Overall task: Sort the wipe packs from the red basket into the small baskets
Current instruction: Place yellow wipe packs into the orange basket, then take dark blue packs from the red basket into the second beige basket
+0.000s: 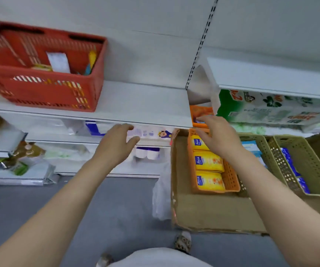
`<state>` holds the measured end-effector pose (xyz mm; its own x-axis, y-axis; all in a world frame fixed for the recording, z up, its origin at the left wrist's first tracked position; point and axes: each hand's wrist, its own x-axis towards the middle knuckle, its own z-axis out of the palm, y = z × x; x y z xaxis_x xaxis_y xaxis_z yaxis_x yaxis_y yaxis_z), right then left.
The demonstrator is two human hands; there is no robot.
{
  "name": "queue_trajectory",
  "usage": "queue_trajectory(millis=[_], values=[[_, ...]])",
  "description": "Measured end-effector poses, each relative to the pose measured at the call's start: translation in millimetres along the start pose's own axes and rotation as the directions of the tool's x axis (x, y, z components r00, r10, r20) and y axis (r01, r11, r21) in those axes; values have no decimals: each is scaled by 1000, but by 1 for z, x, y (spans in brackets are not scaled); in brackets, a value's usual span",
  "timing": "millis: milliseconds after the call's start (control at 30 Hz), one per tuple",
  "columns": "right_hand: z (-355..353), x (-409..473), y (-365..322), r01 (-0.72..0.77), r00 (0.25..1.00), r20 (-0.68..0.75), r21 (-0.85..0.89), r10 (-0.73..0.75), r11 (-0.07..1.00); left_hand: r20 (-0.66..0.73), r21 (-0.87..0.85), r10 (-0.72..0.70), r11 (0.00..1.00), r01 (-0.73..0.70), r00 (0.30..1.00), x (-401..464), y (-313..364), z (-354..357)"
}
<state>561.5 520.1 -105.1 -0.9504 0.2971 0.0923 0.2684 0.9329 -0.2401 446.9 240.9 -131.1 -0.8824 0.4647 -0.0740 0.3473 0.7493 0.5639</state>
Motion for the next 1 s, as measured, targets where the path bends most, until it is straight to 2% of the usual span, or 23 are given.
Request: queue_trajectory(millis=[133,233,400,567,767,1000], values=[[-1,-20,-96,90,979,-190,61,-77,994,-137,119,105,989,-89,985,-35,-58,-80],[9,-26,-159,152,954,-274,91,-122,984,-185,196,159,973,-122,970,-59,-99,-124],[26,-6,-246,182,968,-198,138,-153,974,-219,231,146,969,-94,965,-72,-158,-173],[45,52,-307,233,964,-160,127,-212,964,-269,242,125,968,-59,955,-38,-205,-204],[71,152,-361,292,949,-165,147,-268,945,-308,266,156,961,-73,938,45,-251,-239],[80,269,-405,262,962,-126,159,-244,952,-273,289,222,947,-140,936,179,-280,-288]])
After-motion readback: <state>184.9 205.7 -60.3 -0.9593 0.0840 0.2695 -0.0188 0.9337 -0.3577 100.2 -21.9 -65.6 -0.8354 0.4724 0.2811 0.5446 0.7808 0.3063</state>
